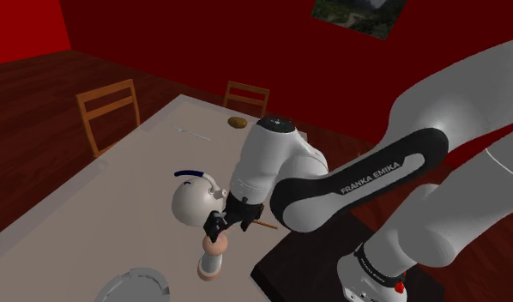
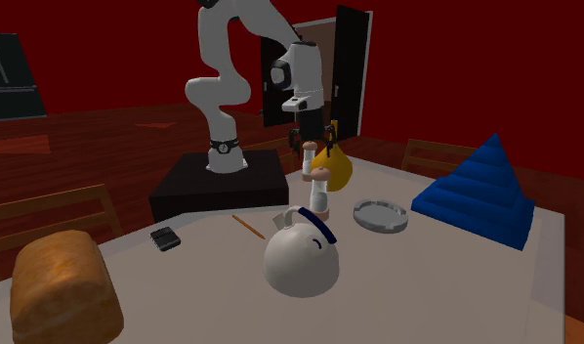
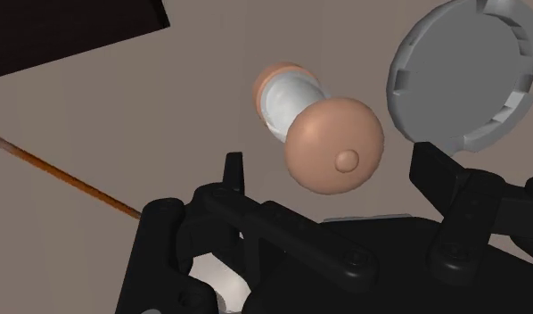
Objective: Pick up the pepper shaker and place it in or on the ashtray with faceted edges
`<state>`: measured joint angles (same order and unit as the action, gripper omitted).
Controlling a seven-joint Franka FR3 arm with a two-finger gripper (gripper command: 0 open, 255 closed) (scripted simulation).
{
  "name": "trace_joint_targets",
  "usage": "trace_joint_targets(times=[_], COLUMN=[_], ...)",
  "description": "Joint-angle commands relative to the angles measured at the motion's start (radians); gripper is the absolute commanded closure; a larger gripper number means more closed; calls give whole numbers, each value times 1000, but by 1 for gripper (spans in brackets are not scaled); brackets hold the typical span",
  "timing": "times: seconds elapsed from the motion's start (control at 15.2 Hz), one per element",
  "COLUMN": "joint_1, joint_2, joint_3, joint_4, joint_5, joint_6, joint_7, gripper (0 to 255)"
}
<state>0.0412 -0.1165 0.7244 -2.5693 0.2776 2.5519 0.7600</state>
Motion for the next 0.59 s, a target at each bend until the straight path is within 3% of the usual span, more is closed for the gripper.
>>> trace_joint_targets(times=[0.0,0.53], joint_1=[-16,5], joint_2=[97,243], joint_3=[36,-1], joint_4=[30,28], joint_5=[-101,-291], joint_6=[58,174], joint_7=[108,244], gripper=[0,0])
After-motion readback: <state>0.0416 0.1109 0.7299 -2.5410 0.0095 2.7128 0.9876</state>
